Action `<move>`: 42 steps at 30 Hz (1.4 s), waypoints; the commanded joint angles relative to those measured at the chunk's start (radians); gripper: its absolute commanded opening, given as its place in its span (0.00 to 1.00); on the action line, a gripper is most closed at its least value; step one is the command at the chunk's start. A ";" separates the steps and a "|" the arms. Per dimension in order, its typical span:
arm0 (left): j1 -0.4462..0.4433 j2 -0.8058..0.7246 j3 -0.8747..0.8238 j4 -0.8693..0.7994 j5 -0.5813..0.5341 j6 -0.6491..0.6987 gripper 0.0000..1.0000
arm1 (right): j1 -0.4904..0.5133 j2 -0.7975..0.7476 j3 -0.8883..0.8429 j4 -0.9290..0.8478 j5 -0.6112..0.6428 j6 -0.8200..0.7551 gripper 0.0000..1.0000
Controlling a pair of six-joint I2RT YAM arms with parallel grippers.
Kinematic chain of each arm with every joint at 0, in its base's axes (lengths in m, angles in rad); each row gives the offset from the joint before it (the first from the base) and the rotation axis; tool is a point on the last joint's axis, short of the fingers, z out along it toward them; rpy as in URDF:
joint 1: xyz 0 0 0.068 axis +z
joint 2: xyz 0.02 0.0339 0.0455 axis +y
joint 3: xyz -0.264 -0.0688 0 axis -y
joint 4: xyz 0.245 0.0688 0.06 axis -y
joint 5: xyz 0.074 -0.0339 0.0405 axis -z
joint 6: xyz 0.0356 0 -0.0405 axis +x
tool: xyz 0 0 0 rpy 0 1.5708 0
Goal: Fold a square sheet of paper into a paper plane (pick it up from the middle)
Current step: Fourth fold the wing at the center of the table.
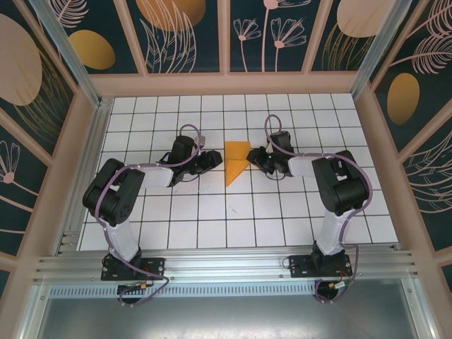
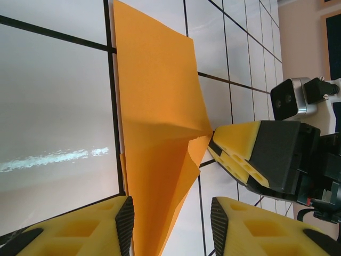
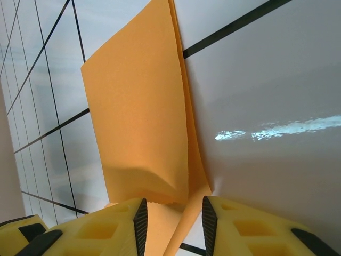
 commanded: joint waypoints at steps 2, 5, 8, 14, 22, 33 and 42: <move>-0.004 0.001 -0.007 -0.005 0.018 0.018 0.45 | 0.009 0.023 0.027 0.005 -0.044 -0.012 0.32; -0.004 0.001 -0.008 -0.007 0.018 0.019 0.45 | 0.010 0.035 0.038 0.005 -0.065 -0.020 0.31; -0.004 0.001 -0.008 -0.009 0.018 0.018 0.45 | 0.013 0.040 0.040 0.015 -0.094 -0.030 0.31; -0.005 0.010 -0.011 -0.016 0.015 0.020 0.45 | 0.022 0.039 0.038 0.040 -0.123 -0.038 0.28; -0.019 0.012 0.000 -0.048 -0.013 0.037 0.45 | 0.027 0.058 0.074 -0.033 -0.078 -0.066 0.06; -0.126 0.040 0.077 -0.048 -0.008 0.019 0.33 | 0.030 -0.013 0.126 -0.304 0.068 -0.218 0.01; -0.131 0.149 0.192 -0.068 0.015 0.022 0.24 | 0.032 -0.018 0.136 -0.323 0.070 -0.227 0.02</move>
